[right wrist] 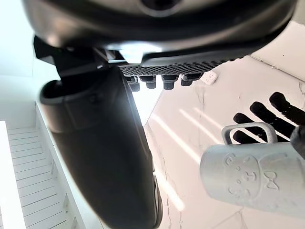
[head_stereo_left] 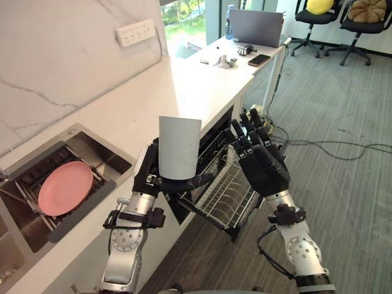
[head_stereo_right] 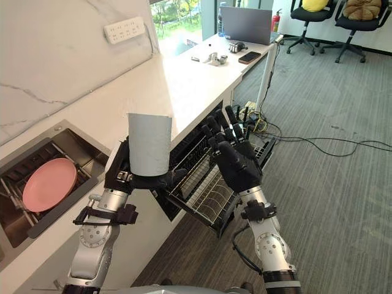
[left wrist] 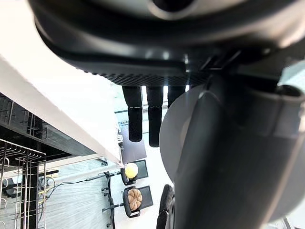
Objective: Walk over to the sink, pick up the cup, carry it to the dishwasher, place the cup inside the dishwasher, then close the dishwasher door
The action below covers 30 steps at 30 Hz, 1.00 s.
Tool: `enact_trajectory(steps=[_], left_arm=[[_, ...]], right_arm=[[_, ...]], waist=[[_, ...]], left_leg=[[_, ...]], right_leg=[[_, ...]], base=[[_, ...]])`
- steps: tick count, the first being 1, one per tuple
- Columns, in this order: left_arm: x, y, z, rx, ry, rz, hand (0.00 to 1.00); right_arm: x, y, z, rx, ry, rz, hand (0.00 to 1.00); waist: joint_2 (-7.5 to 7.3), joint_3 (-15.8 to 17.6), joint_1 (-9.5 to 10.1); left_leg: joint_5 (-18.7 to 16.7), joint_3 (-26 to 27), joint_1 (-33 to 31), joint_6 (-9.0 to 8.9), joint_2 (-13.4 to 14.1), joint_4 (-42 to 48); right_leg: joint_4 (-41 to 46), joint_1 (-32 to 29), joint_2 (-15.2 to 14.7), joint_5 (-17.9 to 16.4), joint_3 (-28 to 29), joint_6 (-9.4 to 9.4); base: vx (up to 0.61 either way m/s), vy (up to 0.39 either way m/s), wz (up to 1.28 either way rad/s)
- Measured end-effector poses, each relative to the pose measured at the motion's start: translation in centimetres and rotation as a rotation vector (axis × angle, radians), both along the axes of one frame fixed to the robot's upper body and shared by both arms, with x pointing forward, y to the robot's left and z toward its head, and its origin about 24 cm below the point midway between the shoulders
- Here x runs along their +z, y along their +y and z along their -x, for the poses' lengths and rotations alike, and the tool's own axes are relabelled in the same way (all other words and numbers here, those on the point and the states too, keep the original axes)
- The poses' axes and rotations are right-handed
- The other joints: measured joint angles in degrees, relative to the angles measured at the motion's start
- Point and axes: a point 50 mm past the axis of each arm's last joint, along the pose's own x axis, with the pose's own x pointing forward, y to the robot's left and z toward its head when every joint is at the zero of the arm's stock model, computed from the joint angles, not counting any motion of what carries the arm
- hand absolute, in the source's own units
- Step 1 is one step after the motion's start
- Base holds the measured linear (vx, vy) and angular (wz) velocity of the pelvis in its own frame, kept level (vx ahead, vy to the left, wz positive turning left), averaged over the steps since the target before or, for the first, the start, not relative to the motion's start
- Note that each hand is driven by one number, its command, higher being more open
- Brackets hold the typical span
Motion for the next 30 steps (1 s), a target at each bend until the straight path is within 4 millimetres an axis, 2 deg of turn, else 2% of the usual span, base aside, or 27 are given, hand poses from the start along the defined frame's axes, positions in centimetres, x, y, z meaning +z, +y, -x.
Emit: enact_trajectory(steps=[8, 12, 18, 21, 30], left_arm=[[0.2, 0.8, 0.0, 0.235, -0.073, -0.185, 0.00], [0.3, 0.9, 0.0, 0.297, -0.095, -0.218, 0.00], [0.0, 0.6, 0.0, 0.375, -0.107, -0.357, 0.00], [0.0, 0.1, 0.0, 0.381, -0.132, -0.432, 0.00], [-0.6, -1.0, 0.1, 0.353, -0.157, -0.541, 0.00]], right_arm=[[-0.3, 1.0, 0.1, 0.057, 0.013, 0.018, 1.00], [-0.5, 1.7, -0.1, 0.084, 0.045, 0.083, 1.00], [-0.7, 3.6, -0.2, 0.152, 0.101, 0.122, 1.00], [-0.7, 4.5, 0.0, 0.181, 0.118, 0.150, 1.00], [-0.2, 6.6, -0.1, 0.236, 0.131, 0.205, 1.00]], waist=[[-0.59, -0.40, 0.27], [-0.79, -0.51, 0.42], [-1.38, -0.88, 0.59], [-1.84, -1.16, 1.11], [-1.89, -1.22, 1.80]], left_leg=[[0.95, 1.36, 0.58, -0.53, 0.93, -2.30], [1.13, 1.33, 0.58, -0.72, 1.19, -2.60], [1.16, 1.29, 0.43, -0.72, 1.19, -2.56], [1.15, 1.23, 0.26, -0.71, 1.20, -2.41], [1.15, 0.99, -0.08, -0.70, 1.21, -2.07]], right_leg=[[-0.45, -1.14, 1.22, 0.15, 1.10, -0.22], [-0.62, -1.15, 1.53, 0.19, 0.90, -0.27], [-0.67, -1.15, 1.52, 0.20, 0.74, -0.28], [-0.68, -1.15, 1.52, 0.21, 0.64, -0.28], [-0.68, -1.17, 1.52, 0.26, 0.38, -0.35]], base=[[-0.02, -0.015, -0.08], [0.00, 0.000, 0.00], [0.00, 0.000, 0.00], [0.00, 0.000, 0.00], [-0.02, 0.000, 0.01]])
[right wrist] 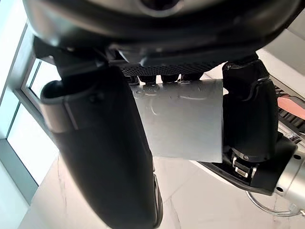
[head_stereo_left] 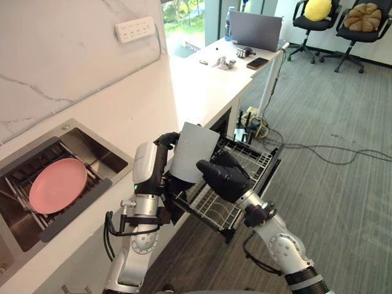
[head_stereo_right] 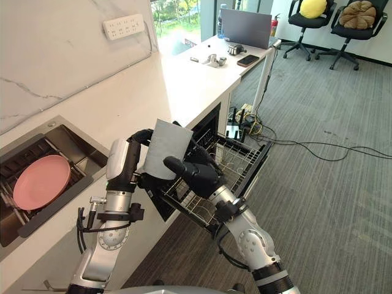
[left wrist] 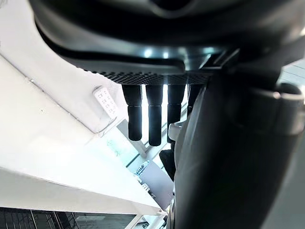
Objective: Walk over to the sink, pick up the cup, carry it to the dishwasher, place the cup inside the dishwasher, then close the dishwasher door
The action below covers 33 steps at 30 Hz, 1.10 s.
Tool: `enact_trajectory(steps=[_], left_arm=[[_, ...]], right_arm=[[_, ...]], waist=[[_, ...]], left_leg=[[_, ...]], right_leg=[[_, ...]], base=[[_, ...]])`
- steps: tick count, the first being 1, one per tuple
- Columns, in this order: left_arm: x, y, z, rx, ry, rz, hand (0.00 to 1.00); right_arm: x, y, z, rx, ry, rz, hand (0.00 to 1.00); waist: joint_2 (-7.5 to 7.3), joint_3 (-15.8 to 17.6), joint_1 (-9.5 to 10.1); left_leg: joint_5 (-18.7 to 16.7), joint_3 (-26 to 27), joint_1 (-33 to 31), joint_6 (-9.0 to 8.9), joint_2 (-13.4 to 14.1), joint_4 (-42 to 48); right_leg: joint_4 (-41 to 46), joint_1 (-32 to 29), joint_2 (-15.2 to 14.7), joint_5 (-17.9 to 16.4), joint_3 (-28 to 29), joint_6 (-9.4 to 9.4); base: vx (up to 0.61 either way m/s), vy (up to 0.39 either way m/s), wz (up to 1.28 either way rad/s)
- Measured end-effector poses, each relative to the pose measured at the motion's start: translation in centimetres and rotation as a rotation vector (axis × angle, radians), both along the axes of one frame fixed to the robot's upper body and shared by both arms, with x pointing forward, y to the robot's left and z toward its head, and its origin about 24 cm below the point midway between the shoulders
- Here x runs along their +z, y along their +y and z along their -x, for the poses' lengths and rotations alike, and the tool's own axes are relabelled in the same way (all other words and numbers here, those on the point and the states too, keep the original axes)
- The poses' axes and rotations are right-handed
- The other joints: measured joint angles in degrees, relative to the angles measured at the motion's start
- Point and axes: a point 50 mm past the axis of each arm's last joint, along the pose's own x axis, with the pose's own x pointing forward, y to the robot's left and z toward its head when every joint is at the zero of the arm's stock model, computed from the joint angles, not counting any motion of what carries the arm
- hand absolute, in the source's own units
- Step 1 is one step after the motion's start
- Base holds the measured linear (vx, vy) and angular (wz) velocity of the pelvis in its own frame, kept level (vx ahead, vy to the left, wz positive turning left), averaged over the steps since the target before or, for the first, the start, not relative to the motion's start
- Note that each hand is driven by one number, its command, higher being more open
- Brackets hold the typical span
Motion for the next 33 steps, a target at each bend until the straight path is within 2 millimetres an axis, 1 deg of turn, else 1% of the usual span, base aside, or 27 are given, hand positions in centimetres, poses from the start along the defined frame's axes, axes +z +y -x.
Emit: enact_trajectory(steps=[2, 3, 8, 13, 14, 19, 23, 25, 28, 29, 30, 32, 33], left_arm=[[-0.3, 0.0, -0.1, 0.001, 0.010, -0.027, 0.00], [-0.5, -0.1, -0.1, -0.001, 0.016, -0.052, 0.00], [-1.1, -0.3, -0.1, 0.009, 0.015, -0.107, 0.00], [-1.2, -0.9, 0.1, 0.000, -0.009, -0.106, 0.00], [-1.2, -1.0, 0.1, -0.002, -0.010, -0.105, 1.00], [-1.5, -1.1, 0.2, 0.002, -0.008, -0.099, 1.00], [-1.6, -1.5, 0.2, -0.011, -0.004, -0.085, 1.00], [-1.8, -1.5, 0.2, -0.008, 0.006, -0.066, 1.00], [-2.1, -1.6, 0.2, -0.022, 0.020, -0.042, 1.00], [-2.1, -1.7, 0.4, -0.034, 0.021, -0.023, 1.00], [-2.2, -1.7, 0.5, -0.038, 0.022, -0.008, 1.00], [-2.0, -1.2, 0.7, -0.030, 0.031, 0.071, 1.00], [-1.7, -0.8, 0.9, -0.033, 0.043, 0.160, 1.00]], right_arm=[[-0.2, 0.2, 0.0, -0.006, 0.031, 0.015, 1.00], [-0.4, 0.4, 0.1, -0.003, 0.050, 0.028, 0.00], [-0.7, 0.6, 0.0, -0.027, 0.101, 0.069, 0.00], [-0.8, 0.7, -0.3, -0.091, 0.143, 0.104, 0.00], [-0.8, 0.8, -0.3, -0.101, 0.148, 0.107, 0.00], [-0.4, 1.5, -0.5, -0.139, 0.132, 0.122, 0.00], [0.5, 2.0, -0.7, -0.231, 0.107, 0.127, 0.00], [0.5, 2.3, -0.6, -0.263, 0.104, 0.147, 0.00], [0.9, 1.8, -1.1, -0.404, 0.079, 0.231, 0.00], [1.2, 0.6, -1.6, -0.505, 0.089, 0.233, 0.00], [1.4, -0.3, -1.9, -0.566, 0.094, 0.227, 0.00], [2.1, -4.6, -2.7, -0.808, 0.109, 0.198, 0.00], [2.5, -7.3, -2.7, -0.954, 0.110, 0.195, 0.00]], waist=[[-0.02, -0.11, 0.08], [-0.08, -0.35, 0.08], [-0.09, -1.80, 0.13], [-0.12, -1.85, 0.33], [-0.10, -1.88, 0.32], [-0.07, -1.98, 0.31], [0.01, -2.40, 0.67], [0.16, -2.87, 0.65], [0.22, -2.98, 0.52], [0.21, -2.98, 0.69], [0.21, -2.98, 0.85], [0.21, -2.98, 1.15], [0.22, -2.97, 1.07]], left_leg=[[0.00, -0.02, -0.03, 0.00, 0.00, 0.03], [0.00, -0.02, -0.18, 0.00, 0.00, 0.03], [0.01, 0.00, -0.70, 0.01, 0.00, 0.10], [0.00, 0.03, -0.71, 0.01, 0.05, 0.29], [-0.01, 0.06, -0.71, 0.01, 0.06, 0.35], [-0.01, 0.10, -0.71, 0.01, 0.10, 0.50], [-0.01, 0.17, -0.77, -0.01, 0.10, 0.49], [-0.04, 0.25, -0.77, -0.04, 0.10, 0.48], [-0.04, 0.35, -0.74, -0.04, 0.09, 0.50], [-0.04, 0.48, -0.73, -0.03, 0.07, 0.52], [-0.04, 0.51, -0.72, -0.03, 0.07, 0.53], [-0.04, 0.49, -0.72, -0.03, 0.04, 0.58], [-0.04, 0.49, -0.73, -0.03, 0.03, 0.58]], right_leg=[[-0.01, -0.01, 0.00, 0.00, -0.02, 0.00], [-0.03, -0.15, 0.00, 0.00, -0.02, -0.01], [-0.03, -0.71, 0.00, 0.06, 0.05, -0.06], [-0.03, -0.67, 0.01, 0.10, 0.09, -0.12], [-0.03, -0.67, 0.02, 0.11, 0.14, -0.13], [-0.03, -0.69, 0.05, 0.19, 0.28, -0.23], [-0.03, -0.87, 0.05, 0.20, 0.40, -0.24], [-0.03, -0.98, 0.05, 0.20, 0.53, -0.24], [-0.03, -1.00, 0.04, 0.24, 0.66, -0.22], [-0.03, -0.98, 0.03, 0.27, 0.68, -0.22], [-0.03, -0.97, 0.02, 0.27, 0.69, -0.21], [-0.03, -0.91, -0.02, 0.29, 0.64, -0.20], [-0.03, -0.91, -0.02, 0.28, 0.64, -0.20]], base=[[0.00, 0.000, 0.00], [0.00, 0.000, 0.00], [0.00, 0.000, 0.00], [-0.02, 0.000, 0.00], [-0.03, -0.001, -0.02], [0.00, 0.000, 0.00], [0.00, 0.000, -0.01], [0.00, 0.000, -0.02], [0.00, 0.000, 0.00], [0.00, 0.000, 0.00], [0.00, 0.000, 0.00], [0.00, 0.000, 0.00], [0.00, 0.000, 0.00]])
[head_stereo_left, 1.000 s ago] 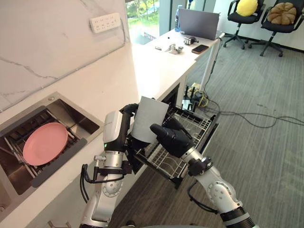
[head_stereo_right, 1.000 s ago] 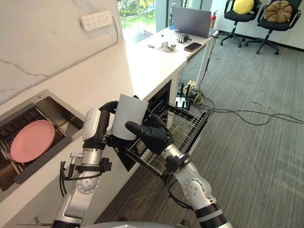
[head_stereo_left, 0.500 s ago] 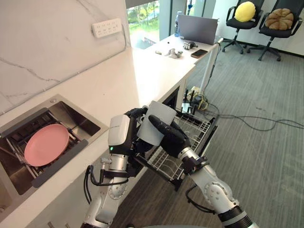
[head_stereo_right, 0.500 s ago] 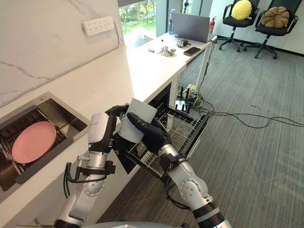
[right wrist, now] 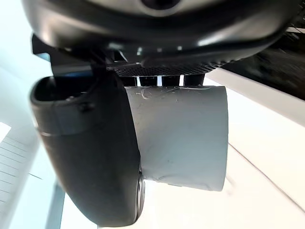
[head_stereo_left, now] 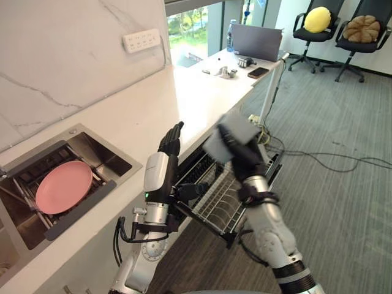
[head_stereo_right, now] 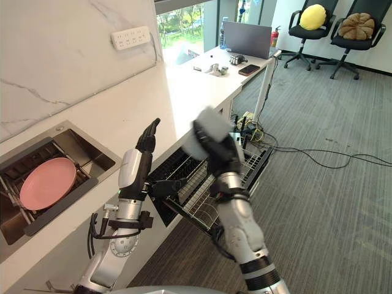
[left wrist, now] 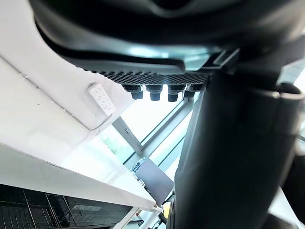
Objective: Walk over to the sink, pick up the cup, carry it to the dishwasher, place the cup inside the dishwasher, then close the dishwasher door
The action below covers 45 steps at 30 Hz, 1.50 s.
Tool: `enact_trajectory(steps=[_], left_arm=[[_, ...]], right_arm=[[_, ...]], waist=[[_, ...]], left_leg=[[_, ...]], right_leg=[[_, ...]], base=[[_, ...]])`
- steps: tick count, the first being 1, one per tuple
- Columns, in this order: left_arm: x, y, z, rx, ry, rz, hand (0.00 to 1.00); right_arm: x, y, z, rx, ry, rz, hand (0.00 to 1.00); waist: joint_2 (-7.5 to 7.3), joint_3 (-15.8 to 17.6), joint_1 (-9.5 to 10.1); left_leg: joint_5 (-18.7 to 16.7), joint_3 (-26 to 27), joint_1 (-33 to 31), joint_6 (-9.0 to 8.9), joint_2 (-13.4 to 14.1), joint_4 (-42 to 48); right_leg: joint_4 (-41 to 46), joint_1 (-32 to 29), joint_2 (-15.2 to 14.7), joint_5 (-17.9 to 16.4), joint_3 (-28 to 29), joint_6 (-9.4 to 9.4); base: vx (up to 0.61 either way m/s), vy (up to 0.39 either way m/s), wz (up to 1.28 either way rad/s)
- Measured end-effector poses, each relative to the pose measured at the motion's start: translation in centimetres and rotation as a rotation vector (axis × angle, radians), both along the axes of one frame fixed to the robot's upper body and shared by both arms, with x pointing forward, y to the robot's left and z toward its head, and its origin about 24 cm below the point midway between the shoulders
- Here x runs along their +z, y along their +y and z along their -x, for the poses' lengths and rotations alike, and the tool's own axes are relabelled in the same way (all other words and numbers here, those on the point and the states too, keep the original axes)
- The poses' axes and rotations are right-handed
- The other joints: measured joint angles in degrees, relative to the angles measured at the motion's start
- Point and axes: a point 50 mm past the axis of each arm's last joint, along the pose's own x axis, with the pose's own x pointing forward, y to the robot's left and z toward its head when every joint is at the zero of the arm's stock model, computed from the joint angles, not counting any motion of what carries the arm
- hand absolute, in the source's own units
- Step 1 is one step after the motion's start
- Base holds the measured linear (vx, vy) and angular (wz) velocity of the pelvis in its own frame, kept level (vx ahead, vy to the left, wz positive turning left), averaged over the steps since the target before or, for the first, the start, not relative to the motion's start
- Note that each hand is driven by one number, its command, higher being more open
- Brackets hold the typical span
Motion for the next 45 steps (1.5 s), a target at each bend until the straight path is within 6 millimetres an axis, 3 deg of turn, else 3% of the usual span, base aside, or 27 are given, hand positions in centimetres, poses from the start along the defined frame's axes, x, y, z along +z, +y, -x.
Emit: enact_trajectory(steps=[2, 4, 6, 9, 13, 16, 18, 19, 20, 21, 23, 27, 30, 33, 37, 41, 44, 45], left_arm=[[0.5, 0.4, 0.3, -0.060, 0.033, 0.215, 1.00], [0.9, 0.3, 0.4, -0.165, 0.068, 0.434, 1.00], [1.3, -0.1, 0.5, -0.309, 0.105, 0.641, 1.00], [1.4, -0.8, 0.5, -0.438, 0.129, 0.812, 1.00], [1.4, -0.4, 1.1, -0.535, 0.154, 0.913, 1.00], [-0.6, -1.1, 1.3, -0.639, 0.360, 1.011, 1.00], [-3.8, -2.1, 2.0, -0.664, 0.583, 1.110, 1.00], [-6.6, -2.9, 3.0, -0.653, 0.766, 1.169, 1.00], [-9.2, -3.5, 4.3, -0.612, 0.934, 1.180, 1.00], [-10.3, -3.7, 5.0, -0.592, 1.002, 1.172, 1.00], [-14.5, -3.6, 8.5, -0.465, 1.231, 1.129, 1.00], [-18.1, -1.0, 11.4, -0.274, 1.384, 0.951, 1.00], [-20.3, 2.3, 11.1, 0.059, 1.347, 0.859, 1.00], [-20.9, 4.3, 11.2, 0.259, 1.287, 0.795, 1.00], [-21.1, 6.3, 11.9, 0.396, 1.263, 0.710, 1.00], [-21.9, 9.0, 14.5, 0.555, 1.321, 0.633, 1.00], [-21.7, 9.0, 14.3, 0.574, 1.268, 0.662, 1.00], [-21.7, 8.9, 14.2, 0.571, 1.260, 0.663, 1.00]], right_arm=[[0.5, -4.0, 0.5, -0.225, -0.011, 0.022, 0.00], [0.9, -5.9, 1.1, -0.338, -0.016, 0.053, 0.00], [0.7, -6.5, 1.6, -0.386, -0.007, 0.116, 0.00], [0.1, -6.5, 2.1, -0.392, 0.019, 0.157, 0.00], [-1.1, -6.7, 2.2, -0.370, 0.056, 0.171, 0.00], [-1.8, -7.1, 2.4, -0.353, 0.075, 0.185, 0.00], [-2.3, -7.0, 2.3, -0.328, 0.089, 0.193, 0.00], [-2.6, -6.9, 2.3, -0.310, 0.100, 0.198, 0.00], [-3.0, -6.8, 2.2, -0.292, 0.112, 0.201, 0.00], [-3.2, -6.7, 2.2, -0.284, 0.118, 0.198, 0.00], [-4.3, -6.7, 2.1, -0.254, 0.157, 0.197, 0.00], [-6.5, -6.8, 2.1, -0.165, 0.247, 0.234, 0.00], [-9.2, -5.3, 2.1, -0.001, 0.359, 0.258, 0.00], [-12.0, -4.7, 2.8, 0.093, 0.476, 0.272, 0.00], [-14.6, -5.8, 3.3, 0.127, 0.611, 0.277, 0.00], [-13.4, -9.0, 1.8, 0.087, 0.623, 0.401, 0.00], [-12.4, -12.6, 1.3, -0.030, 0.654, 0.420, 0.00], [-12.4, -12.9, 1.2, -0.040, 0.662, 0.429, 0.00]], waist=[[0.09, 0.05, -0.35], [0.26, 0.13, -1.27], [0.51, 0.16, -2.01], [1.01, 0.40, -2.33], [1.25, 0.55, -2.24], [1.35, 0.63, -1.58], [1.38, 0.64, -1.43], [1.37, 0.65, -1.51], [1.32, 0.74, -1.66], [1.31, 0.82, -1.72], [1.24, 0.90, -1.72], [1.22, 0.98, -0.93], [1.17, 1.46, -0.53], [1.30, 2.40, 0.46], [1.47, 4.12, 1.20], [1.67, 5.83, 2.29], [1.85, 7.72, 3.92], [1.94, 7.99, 4.06]], left_leg=[[0.00, -0.01, 0.00, 0.00, 0.01, -0.02], [0.00, 0.01, 0.04, 0.00, 0.03, -0.02], [-0.01, 0.24, 0.21, -0.01, 0.08, -0.04], [-0.01, 0.37, 0.31, -0.01, 0.20, -0.04], [0.00, -0.01, 0.10, -0.01, 0.38, -0.19], [0.32, -0.50, -0.16, 0.04, 0.30, -0.68], [0.48, -0.93, -0.49, 0.05, 0.22, -0.90], [0.64, -1.40, -0.74, 0.03, 0.14, -1.15], [0.88, -1.89, -0.96, -0.03, 0.06, -1.57], [0.95, -2.00, -1.05, -0.05, 0.05, -1.70], [1.09, -2.42, -1.43, -0.10, 0.01, -1.76], [1.12, -3.64, -1.23, -0.10, -0.22, -1.66], [1.39, -4.85, -0.90, -0.05, -0.33, -1.49], [1.80, -6.19, -1.29, 0.08, -0.36, -1.51], [3.02, -9.69, -3.60, 0.13, -0.54, -1.63], [4.02, -13.74, -5.29, 0.22, -1.26, -1.26], [5.15, -17.32, -6.67, 0.29, -1.75, -1.23], [5.32, -17.89, -6.81, 0.26, -1.81, -1.25]], right_leg=[[0.00, 0.01, 0.00, 0.00, -0.01, 0.00], [-0.01, 0.02, 0.01, 0.00, 0.03, 0.00], [-0.01, 0.08, 0.04, 0.00, 0.20, 0.00], [-0.01, 0.15, 0.13, 0.06, 0.25, -0.01], [-0.11, 0.19, 0.33, 0.05, -0.20, -0.02], [-0.29, 0.20, 0.31, 0.04, -0.81, -0.01], [-0.44, 0.16, 0.28, 0.03, -1.29, 0.01], [-0.59, 0.15, 0.27, 0.00, -1.74, 0.05], [-0.83, 0.14, 0.28, 0.00, -2.21, 0.06], [-0.87, 0.14, 0.29, -0.01, -2.39, 0.08], [-0.97, 0.19, 0.29, -0.11, -3.03, 0.23], [-1.08, 1.41, 0.08, -0.26, -4.43, 0.44], [-1.09, 2.53, 0.02, -0.54, -5.41, 0.56], [-0.97, 3.15, 0.07, -0.86, -6.87, 0.52], [-0.80, 3.21, 0.24, -1.02, -10.36, 0.50], [-0.68, 4.52, 0.17, -1.31, -14.35, 0.70], [0.35, 5.25, 0.14, -2.01, -17.67, 0.70], [0.61, 5.41, 0.14, -2.22, -18.24, 0.74]], base=[[0.00, 0.000, 0.00], [0.00, 0.000, 0.00], [0.00, 0.000, -0.04], [0.00, 0.000, -0.01], [0.00, 0.000, 0.05], [0.00, 0.000, 0.11], [0.00, -0.002, 0.12], [0.01, -0.006, 0.18], [0.01, -0.008, 0.17], [0.02, -0.007, 0.16], [0.03, -0.007, 0.13], [0.01, -0.003, 0.17], [-0.06, 0.001, 0.15], [-0.08, -0.005, 0.23], [-0.06, -0.014, 0.48], [-0.03, -0.014, 0.48], [-0.07, -0.003, 0.62], [-0.08, 0.005, 0.46]])
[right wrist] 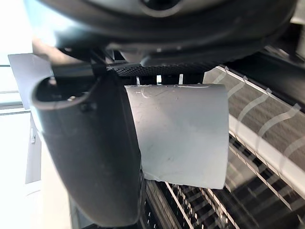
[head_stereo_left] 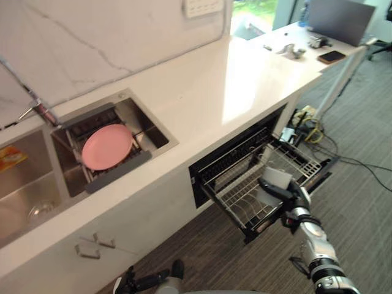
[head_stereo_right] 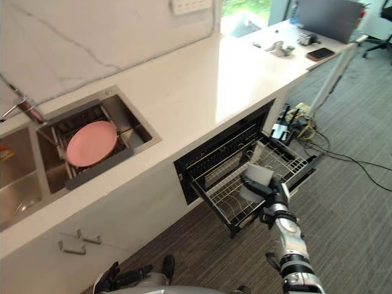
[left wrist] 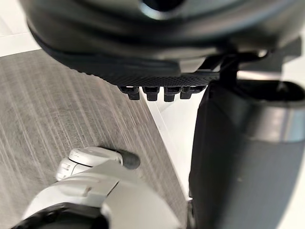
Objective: Walk over to the sink, pick up the cup, carry it to the dishwasher, place the cup inside the dishwasher, then close the dishwasher door
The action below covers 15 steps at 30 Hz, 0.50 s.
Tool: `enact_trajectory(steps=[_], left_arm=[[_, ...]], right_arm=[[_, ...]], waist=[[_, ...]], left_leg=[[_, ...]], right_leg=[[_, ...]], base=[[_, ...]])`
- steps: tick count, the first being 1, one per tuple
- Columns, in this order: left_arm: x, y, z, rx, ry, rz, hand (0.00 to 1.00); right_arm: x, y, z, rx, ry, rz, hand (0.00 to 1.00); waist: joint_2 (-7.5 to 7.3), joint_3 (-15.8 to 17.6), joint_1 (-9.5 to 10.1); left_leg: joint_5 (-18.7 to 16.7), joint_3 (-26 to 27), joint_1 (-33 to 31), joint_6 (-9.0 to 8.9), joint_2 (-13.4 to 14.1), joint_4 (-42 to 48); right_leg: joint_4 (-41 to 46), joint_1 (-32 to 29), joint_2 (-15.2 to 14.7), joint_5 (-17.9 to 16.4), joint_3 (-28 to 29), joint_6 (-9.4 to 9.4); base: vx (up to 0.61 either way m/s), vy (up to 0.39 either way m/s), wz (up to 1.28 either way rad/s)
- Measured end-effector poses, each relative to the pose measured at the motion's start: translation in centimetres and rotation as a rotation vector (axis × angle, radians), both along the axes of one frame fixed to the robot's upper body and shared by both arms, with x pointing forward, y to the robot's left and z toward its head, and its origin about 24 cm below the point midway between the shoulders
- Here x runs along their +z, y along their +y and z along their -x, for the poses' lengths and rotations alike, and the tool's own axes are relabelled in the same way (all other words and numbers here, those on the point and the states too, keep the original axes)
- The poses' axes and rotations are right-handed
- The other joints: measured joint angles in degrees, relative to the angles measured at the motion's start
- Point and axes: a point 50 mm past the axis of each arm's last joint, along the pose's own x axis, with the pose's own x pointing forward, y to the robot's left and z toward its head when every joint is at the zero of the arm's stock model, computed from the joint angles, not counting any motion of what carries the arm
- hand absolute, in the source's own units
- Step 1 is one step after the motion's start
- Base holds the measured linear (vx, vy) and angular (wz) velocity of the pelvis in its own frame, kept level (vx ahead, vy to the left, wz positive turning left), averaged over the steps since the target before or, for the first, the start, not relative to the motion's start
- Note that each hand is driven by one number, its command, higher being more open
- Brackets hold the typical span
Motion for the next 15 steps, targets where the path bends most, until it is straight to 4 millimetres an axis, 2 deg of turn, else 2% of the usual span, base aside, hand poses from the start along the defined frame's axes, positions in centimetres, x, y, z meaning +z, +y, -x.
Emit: enact_trajectory(steps=[4, 6, 7, 9, 10, 11, 15], left_arm=[[0.1, 0.1, -0.2, 0.002, -0.029, -0.008, 1.00], [0.4, 0.5, -0.5, 0.024, -0.065, -0.016, 1.00], [0.4, 0.5, -0.5, 0.028, -0.067, -0.015, 1.00], [0.4, 1.0, -0.3, 0.038, -0.070, -0.022, 1.00], [0.1, 1.2, 0.3, 0.044, -0.040, -0.021, 1.00], [-0.1, 1.3, 0.8, 0.057, -0.019, -0.018, 1.00], [-0.4, 1.2, 1.7, 0.060, 0.008, -0.007, 1.00]], right_arm=[[-0.5, -0.7, 0.2, -0.018, 0.054, 0.044, 0.00], [0.7, -0.7, -1.4, -0.026, 0.025, 0.072, 0.00], [0.7, -0.7, -1.5, -0.027, 0.025, 0.073, 0.00], [2.3, -0.5, -3.6, -0.040, -0.008, 0.090, 0.00], [3.2, -0.5, -4.3, -0.039, -0.034, 0.098, 0.00], [3.7, -0.6, -4.8, -0.035, -0.046, 0.108, 0.00], [5.7, 0.2, -6.7, 0.062, -0.053, 0.211, 0.00]], waist=[[0.94, 1.31, 1.04], [2.14, 5.18, 1.77], [2.22, 5.35, 1.81], [3.12, 8.81, 3.21], [3.25, 10.62, 3.99], [3.10, 11.66, 4.63], [1.23, 14.20, 6.37]], left_leg=[[0.52, -3.60, -1.34, -0.06, -0.38, 0.50], [0.52, -5.90, -3.50, 0.02, -0.36, 1.98], [0.51, -5.99, -3.63, 0.07, -0.34, 1.96], [1.42, -6.26, -5.10, 1.39, 0.16, 0.68], [2.81, -6.35, -5.23, 1.32, 0.21, -0.67], [3.82, -6.45, -5.32, 0.47, 0.17, -1.40], [4.43, -7.63, -6.28, 0.07, -1.36, -1.53]], right_leg=[[2.46, 0.68, -0.18, -2.46, -3.57, -0.18], [3.95, 0.26, 0.11, -3.58, -5.58, -0.14], [4.05, 0.17, 0.14, -3.61, -5.66, -0.15], [5.69, -2.08, 0.23, -4.12, -6.38, -0.44], [6.19, -2.61, 0.09, -3.95, -6.87, -0.79], [7.02, -3.08, -0.25, -4.04, -7.13, -0.48], [6.94, -2.66, -1.15, -4.57, -7.32, -0.29]], base=[[-0.08, -0.001, 0.46], [-0.10, 0.005, 0.43], [-0.12, 0.017, 0.33], [-0.08, 0.020, 0.24], [-0.03, 0.022, 0.25], [-0.02, 0.029, 0.31], [0.01, 0.033, 0.31]])
